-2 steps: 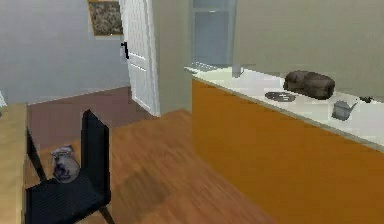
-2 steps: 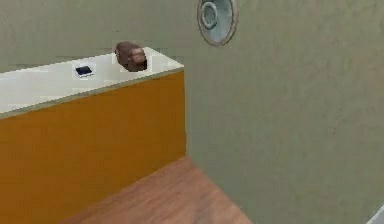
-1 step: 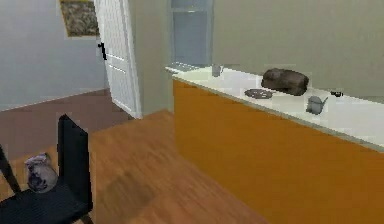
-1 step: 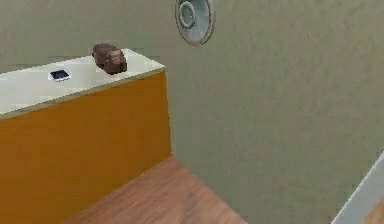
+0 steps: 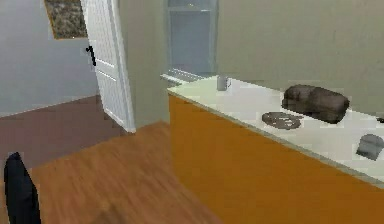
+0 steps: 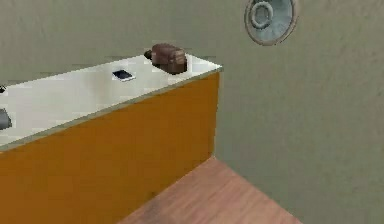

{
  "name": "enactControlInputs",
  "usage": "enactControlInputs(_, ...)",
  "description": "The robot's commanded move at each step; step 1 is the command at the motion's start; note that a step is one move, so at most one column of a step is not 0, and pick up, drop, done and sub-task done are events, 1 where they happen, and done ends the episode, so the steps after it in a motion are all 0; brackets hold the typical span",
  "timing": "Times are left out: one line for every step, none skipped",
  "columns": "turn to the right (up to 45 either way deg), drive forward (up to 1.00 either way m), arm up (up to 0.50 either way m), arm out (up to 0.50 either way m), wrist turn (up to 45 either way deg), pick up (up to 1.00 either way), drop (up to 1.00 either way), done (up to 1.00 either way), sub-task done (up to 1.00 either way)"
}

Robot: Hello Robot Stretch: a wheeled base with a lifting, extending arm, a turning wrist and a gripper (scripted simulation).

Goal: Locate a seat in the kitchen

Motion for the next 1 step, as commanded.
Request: enactControlInputs(-45.0,0.0,0.0,0.0,0.0,0.0,0.0,0.0,0.0)
